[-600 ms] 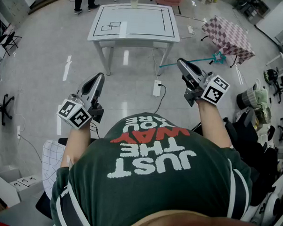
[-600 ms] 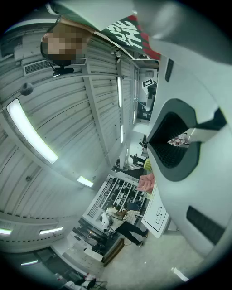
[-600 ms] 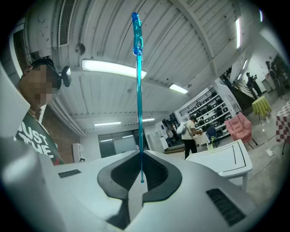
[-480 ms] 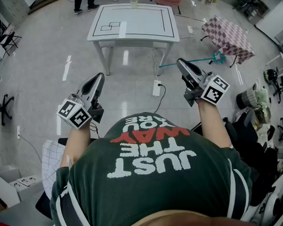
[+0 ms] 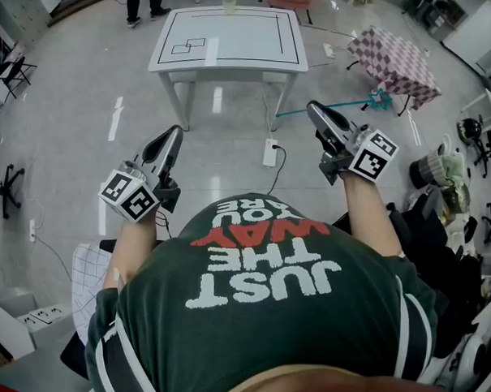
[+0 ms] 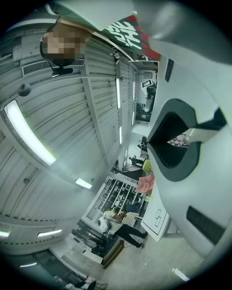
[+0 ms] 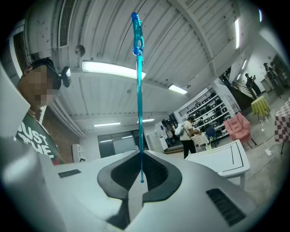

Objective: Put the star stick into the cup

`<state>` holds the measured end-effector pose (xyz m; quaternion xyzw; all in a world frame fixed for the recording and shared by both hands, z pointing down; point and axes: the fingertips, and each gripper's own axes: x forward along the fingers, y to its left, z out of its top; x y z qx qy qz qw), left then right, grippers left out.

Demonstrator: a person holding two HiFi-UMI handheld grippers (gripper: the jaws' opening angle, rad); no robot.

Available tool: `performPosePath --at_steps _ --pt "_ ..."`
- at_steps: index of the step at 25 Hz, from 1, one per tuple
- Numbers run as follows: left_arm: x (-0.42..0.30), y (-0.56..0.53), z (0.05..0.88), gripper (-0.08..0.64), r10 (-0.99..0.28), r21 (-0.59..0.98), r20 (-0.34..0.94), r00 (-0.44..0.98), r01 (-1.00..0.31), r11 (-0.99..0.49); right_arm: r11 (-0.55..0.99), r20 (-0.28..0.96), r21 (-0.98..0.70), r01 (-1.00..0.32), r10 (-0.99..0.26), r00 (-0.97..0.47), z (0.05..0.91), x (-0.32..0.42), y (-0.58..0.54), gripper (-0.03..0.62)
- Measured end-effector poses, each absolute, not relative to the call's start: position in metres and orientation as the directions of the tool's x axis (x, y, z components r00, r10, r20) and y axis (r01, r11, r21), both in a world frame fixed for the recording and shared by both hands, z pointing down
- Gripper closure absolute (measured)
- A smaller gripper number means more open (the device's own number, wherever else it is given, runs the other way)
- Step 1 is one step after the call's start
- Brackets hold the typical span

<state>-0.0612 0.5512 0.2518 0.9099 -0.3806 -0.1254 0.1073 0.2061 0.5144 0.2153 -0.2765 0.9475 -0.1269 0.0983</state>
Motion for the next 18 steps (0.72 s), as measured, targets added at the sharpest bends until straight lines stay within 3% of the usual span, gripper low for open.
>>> performPosePath --at_steps 9,18 --pt "-0.035 0.552 0.247 0.565 -0.730 0.285 -0.142 0.668 -0.679 -0.677 0.813 -0.127 -0.303 -0.498 -0.552 -0.824 0.209 0.237 0.518 0.551" --pt "0.039 0.557 0.251 0.565 -0.727 0.291 -0.131 0.674 -0.675 -0.679 0.814 -0.120 -0.302 -0.497 -0.549 -0.827 0.217 0.306 0.530 0.551"
